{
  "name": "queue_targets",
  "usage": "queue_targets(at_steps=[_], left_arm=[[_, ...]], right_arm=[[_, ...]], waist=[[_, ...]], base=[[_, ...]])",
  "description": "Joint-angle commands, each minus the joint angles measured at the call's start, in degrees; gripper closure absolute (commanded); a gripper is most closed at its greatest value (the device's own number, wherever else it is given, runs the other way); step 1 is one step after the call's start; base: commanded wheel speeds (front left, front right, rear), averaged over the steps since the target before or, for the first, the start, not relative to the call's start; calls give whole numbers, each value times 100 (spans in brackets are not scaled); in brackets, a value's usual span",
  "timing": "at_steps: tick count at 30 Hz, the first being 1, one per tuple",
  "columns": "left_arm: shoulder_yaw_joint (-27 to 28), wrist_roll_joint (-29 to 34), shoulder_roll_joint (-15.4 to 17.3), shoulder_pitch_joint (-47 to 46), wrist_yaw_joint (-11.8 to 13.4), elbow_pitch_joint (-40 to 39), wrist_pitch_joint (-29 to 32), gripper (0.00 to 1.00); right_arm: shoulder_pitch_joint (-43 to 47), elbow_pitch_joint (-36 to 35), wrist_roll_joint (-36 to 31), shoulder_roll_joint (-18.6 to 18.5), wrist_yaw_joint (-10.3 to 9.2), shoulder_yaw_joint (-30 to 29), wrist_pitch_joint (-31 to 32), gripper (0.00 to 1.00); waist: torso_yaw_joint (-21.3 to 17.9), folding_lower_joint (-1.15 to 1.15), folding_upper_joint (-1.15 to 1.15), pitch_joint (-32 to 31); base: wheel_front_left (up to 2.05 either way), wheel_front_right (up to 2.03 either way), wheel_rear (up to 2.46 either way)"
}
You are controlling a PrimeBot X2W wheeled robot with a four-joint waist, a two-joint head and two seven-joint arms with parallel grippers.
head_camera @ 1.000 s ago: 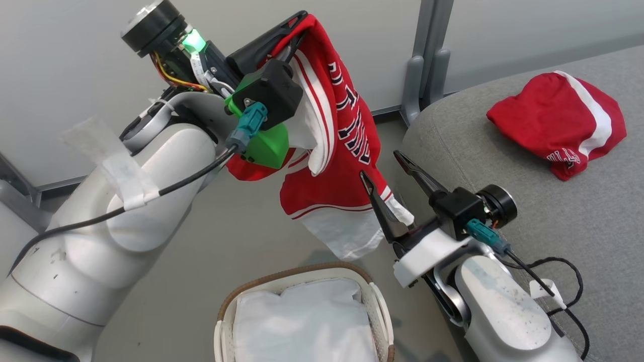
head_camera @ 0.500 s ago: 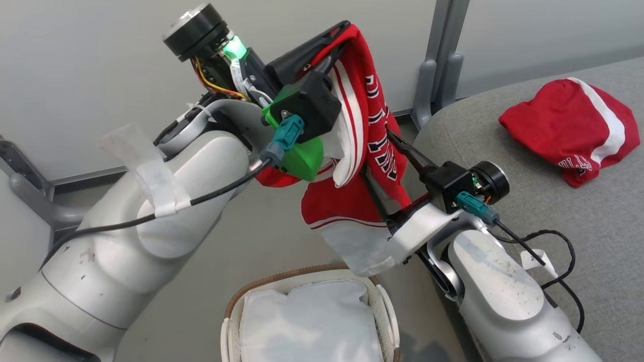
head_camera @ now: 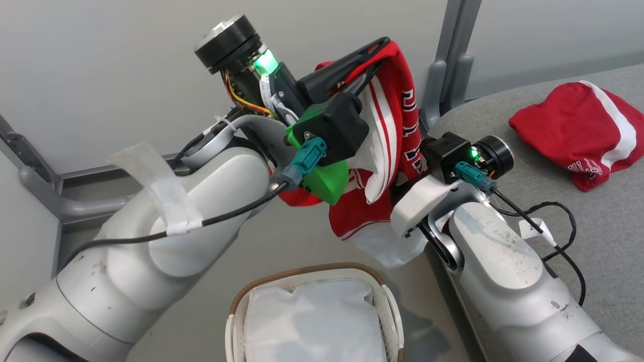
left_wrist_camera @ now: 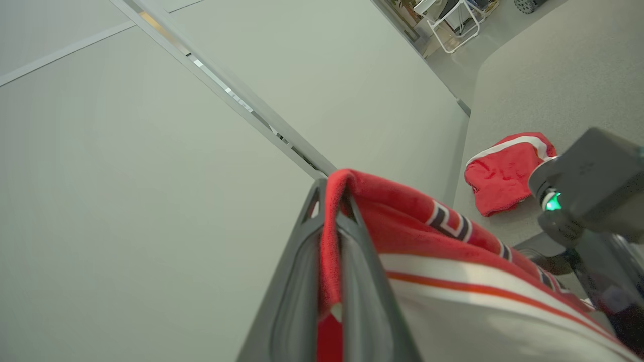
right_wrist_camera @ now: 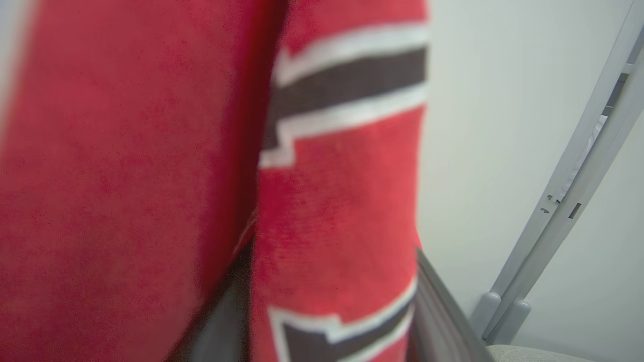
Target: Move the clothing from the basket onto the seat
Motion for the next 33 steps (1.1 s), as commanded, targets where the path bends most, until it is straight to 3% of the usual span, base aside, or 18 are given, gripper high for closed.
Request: queue_targets(at_steps=[1,11,12,13,14,15,25,33], left_arm=[[29,-95,51,150,58,10,8,100],[230,-594,227,937,326,295,-265,100],[273,-678,229,1044,373,346,-336,89],[309,-743,229,1134,428,399,-387,61],[334,-792,235,1239,476,460,-456,15],[351,-833,226,1313,507,492,-498,1],[625,-1414,-58,2372,883,1112,-1126,0],[938,-1779,-322,3094,868,1549,-1266,0]], right_arm=[[-40,28,45,-16,-8,18,-9,100],[40,-41,44,-18,-8,-54,-9,100],[53,-26,25,-17,-8,-92,-9,100],[65,-6,6,-17,-8,-123,-9,100],[81,9,-17,-16,-8,-174,-10,100],[94,20,-29,-17,-8,-209,-10,100],[309,148,-208,-18,-8,-624,-10,100],[470,153,-329,-16,-8,-886,-10,100]], waist=[[9,0,0,10],[25,0,0,109],[29,0,0,130],[32,0,0,144],[39,0,0,165],[44,0,0,177],[94,0,0,323],[90,0,0,409]], base=[[0,0,0],[0,0,0],[0,0,0],[0,0,0],[0,0,0],[0,0,0],[0,0,0],[0,0,0]])
